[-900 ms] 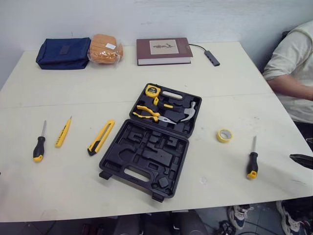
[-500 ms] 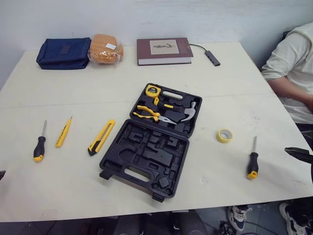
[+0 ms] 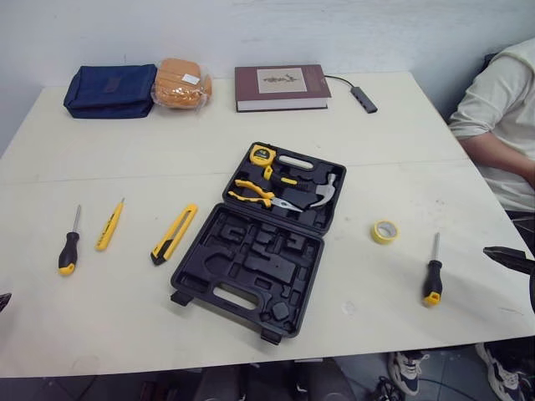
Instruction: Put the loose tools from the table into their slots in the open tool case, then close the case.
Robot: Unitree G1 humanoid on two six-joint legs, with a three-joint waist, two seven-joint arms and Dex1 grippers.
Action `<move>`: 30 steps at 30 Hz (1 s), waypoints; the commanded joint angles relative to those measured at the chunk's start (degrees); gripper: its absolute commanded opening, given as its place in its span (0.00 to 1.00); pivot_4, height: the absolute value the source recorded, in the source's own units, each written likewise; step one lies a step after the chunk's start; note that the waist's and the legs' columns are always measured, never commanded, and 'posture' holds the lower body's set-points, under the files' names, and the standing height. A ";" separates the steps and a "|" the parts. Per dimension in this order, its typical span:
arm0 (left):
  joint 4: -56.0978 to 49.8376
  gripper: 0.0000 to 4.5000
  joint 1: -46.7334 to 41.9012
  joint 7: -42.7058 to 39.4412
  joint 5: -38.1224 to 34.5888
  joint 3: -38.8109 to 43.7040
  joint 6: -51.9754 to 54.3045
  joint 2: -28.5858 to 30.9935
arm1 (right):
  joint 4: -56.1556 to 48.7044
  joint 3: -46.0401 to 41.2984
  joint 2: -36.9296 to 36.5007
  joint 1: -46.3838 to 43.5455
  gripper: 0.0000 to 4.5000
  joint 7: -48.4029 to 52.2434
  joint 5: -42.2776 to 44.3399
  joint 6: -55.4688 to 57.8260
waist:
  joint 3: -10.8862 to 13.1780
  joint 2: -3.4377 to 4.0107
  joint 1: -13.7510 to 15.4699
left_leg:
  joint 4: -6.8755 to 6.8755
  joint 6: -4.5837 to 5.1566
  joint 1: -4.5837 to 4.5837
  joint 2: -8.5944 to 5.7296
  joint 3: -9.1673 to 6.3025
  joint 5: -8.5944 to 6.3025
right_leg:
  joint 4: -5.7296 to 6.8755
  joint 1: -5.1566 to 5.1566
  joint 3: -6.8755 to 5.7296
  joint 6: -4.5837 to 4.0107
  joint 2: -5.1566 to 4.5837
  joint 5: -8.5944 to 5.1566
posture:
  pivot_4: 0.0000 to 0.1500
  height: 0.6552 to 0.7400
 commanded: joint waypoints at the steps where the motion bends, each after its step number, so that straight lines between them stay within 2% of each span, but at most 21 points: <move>1: -0.33 1.00 0.26 0.33 -0.84 1.39 -0.40 0.24 | -0.30 -0.98 -1.82 -0.06 0.99 0.11 -0.18 -0.05 | 0.07 0.12 -0.66 | -0.28 0.09 -0.08 -0.36 -0.68 0.24 | -0.12 0.62 -1.53 0.03 -0.55 -0.02 | 1.00 1.00; 2: -0.28 1.00 0.05 0.34 -0.91 1.31 -0.34 0.22 | -0.15 -1.01 -1.86 -0.12 0.99 0.03 -0.15 0.25 | 0.10 0.19 -0.68 | -0.56 0.18 -0.02 -0.87 -1.40 0.58 | -0.29 1.09 -2.93 0.13 -1.18 -0.08 | 1.00 1.00; 3: -0.20 1.00 -0.16 0.36 -0.97 1.23 -0.26 0.21 | -0.04 -1.10 -1.90 -0.09 0.99 0.03 -0.15 0.34 | 0.18 0.20 -0.24 | -0.40 -0.04 0.18 -0.98 -1.57 0.85 | -0.22 0.91 -3.18 0.20 -1.35 -0.08 | 1.00 1.00; 8: -0.27 1.00 -1.06 0.30 -1.12 0.67 0.21 0.10 | 0.15 -1.51 -1.79 0.15 0.99 -0.25 -0.34 0.06 | 0.21 0.23 2.26 | -0.21 -0.25 0.19 -0.95 -1.23 0.83 | -0.35 0.82 -2.83 0.28 -1.38 -0.03 | 1.00 1.00; 9: -0.53 1.00 -1.24 0.24 -1.24 0.63 0.40 0.02 | 0.07 -1.71 -1.69 0.27 0.99 -0.41 -0.36 0.04 | 0.21 0.23 2.43 | -0.21 -0.54 0.20 -0.93 -1.19 0.64 | -0.36 0.79 -2.76 0.28 -1.38 -0.03 | 1.00 1.00; 15: -4.21 1.00 -3.60 0.08 -2.99 0.22 3.97 -0.33 | -0.86 -2.39 -0.94 0.11 0.99 -2.20 -0.41 -0.52 | 0.21 0.23 2.44 | -0.21 -0.57 0.17 -0.87 -1.01 0.60 | -0.34 0.64 -2.60 0.28 -1.32 -0.03 | 1.00 1.00; 18: -11.28 1.00 -4.31 0.48 -4.44 -0.84 7.34 -1.66 | -4.05 -2.96 -0.28 -0.73 0.99 -3.84 0.90 0.73 | 0.22 0.24 2.31 | -0.22 -0.56 0.17 -0.83 -0.89 0.61 | -0.28 0.56 -2.48 0.28 -1.28 -0.03 | 1.00 1.00; 25: -41.56 1.00 -4.95 7.25 -12.93 -4.28 25.08 -7.63 | -23.44 -2.88 3.83 -1.99 0.99 -8.65 9.50 12.11 | 0.24 0.21 2.24 | -0.21 -0.51 0.19 -0.68 -0.70 0.69 | -0.06 0.42 -2.18 0.28 -1.09 -0.03 | 1.00 1.00; 27: -47.36 1.00 -4.85 9.01 -14.24 -4.96 28.45 -8.81 | -27.69 -2.40 4.75 -2.22 0.99 -9.94 11.42 14.77 | 0.24 0.20 2.26 | -0.20 -0.45 0.19 -0.67 -0.63 0.72 | 0.11 0.39 -2.08 0.29 -1.06 -0.02 | 1.00 1.00; 30: -56.53 1.00 -9.12 19.63 -16.69 -8.96 38.39 -12.36 | -39.31 2.70 8.06 -6.87 0.99 -15.44 19.79 21.35 | 0.25 0.19 2.33 | -0.20 -0.42 0.24 -0.65 -0.46 0.74 | 0.11 0.32 -1.89 0.29 -1.01 -0.02 | 1.00 1.00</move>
